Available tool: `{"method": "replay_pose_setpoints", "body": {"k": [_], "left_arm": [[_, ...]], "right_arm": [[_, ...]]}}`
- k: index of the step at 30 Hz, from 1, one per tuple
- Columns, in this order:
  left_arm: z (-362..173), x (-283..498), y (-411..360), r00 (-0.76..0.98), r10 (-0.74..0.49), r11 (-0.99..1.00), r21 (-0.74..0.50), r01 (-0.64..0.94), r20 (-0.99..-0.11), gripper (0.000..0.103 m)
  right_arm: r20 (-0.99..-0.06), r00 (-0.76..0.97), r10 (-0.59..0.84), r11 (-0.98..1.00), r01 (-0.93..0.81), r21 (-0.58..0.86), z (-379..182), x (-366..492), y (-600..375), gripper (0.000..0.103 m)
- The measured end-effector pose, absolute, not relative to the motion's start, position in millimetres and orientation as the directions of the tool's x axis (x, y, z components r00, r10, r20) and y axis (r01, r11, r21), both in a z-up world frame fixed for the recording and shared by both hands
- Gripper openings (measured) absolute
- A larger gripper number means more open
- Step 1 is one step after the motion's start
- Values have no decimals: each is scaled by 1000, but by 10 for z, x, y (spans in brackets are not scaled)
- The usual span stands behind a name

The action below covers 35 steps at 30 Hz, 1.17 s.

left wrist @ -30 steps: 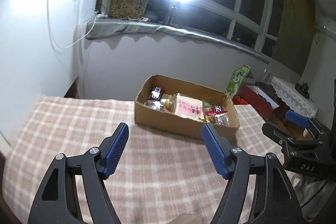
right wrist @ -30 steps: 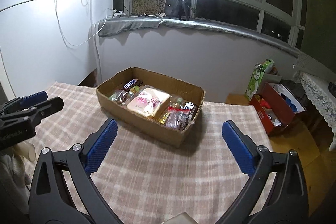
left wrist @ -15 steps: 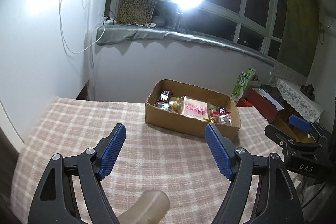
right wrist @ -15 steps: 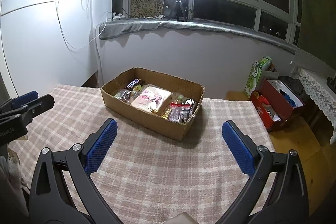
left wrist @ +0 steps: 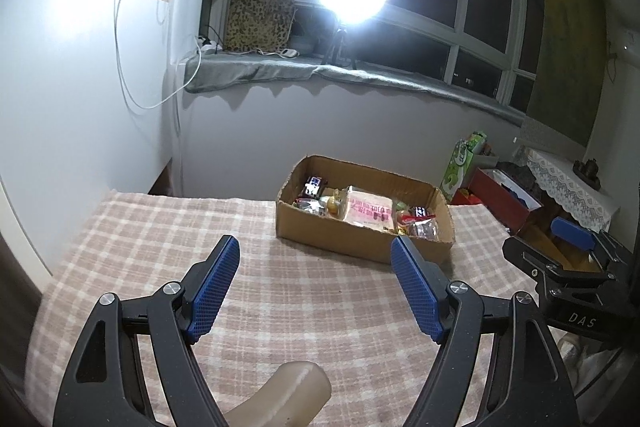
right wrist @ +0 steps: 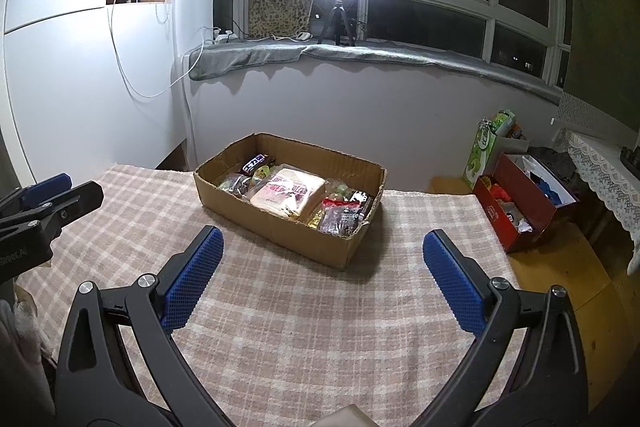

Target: Organize snacks

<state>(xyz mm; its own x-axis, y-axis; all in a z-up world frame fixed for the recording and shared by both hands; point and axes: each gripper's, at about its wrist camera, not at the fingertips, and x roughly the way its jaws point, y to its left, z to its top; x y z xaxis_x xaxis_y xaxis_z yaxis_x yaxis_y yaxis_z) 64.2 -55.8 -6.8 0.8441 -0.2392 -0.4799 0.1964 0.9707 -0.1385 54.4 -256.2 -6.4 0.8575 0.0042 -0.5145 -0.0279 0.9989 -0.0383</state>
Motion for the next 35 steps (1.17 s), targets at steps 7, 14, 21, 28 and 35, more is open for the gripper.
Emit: {"method": "replay_pose_setpoints", "body": {"k": [7, 14, 21, 28, 35], "left_arm": [[-56, 621, -555, 845, -236, 972, -135, 195, -480, 78], [-54, 620, -558, 846, -232, 973, -130, 192, -480, 78], [-66, 625, -580, 844, -234, 972, -125, 198, -483, 78], [-78, 645, -569, 842, -229, 973, -132, 188, -488, 78], [-75, 607, -598, 857, -225, 974, -103, 200, -463, 78]], "right_arm": [[-512, 859, 6, 999, -31, -40, -42, 530, -2543, 102], [-512, 859, 8, 999, -31, -37, -48, 529, -2544, 102], [-515, 857, 8, 999, -31, -37, -44, 512, -2542, 102], [-515, 857, -2, 999, -21, -38, -65, 508, -2558, 102], [-524, 852, -3, 999, -20, -38, -121, 523, -2560, 102]]}}
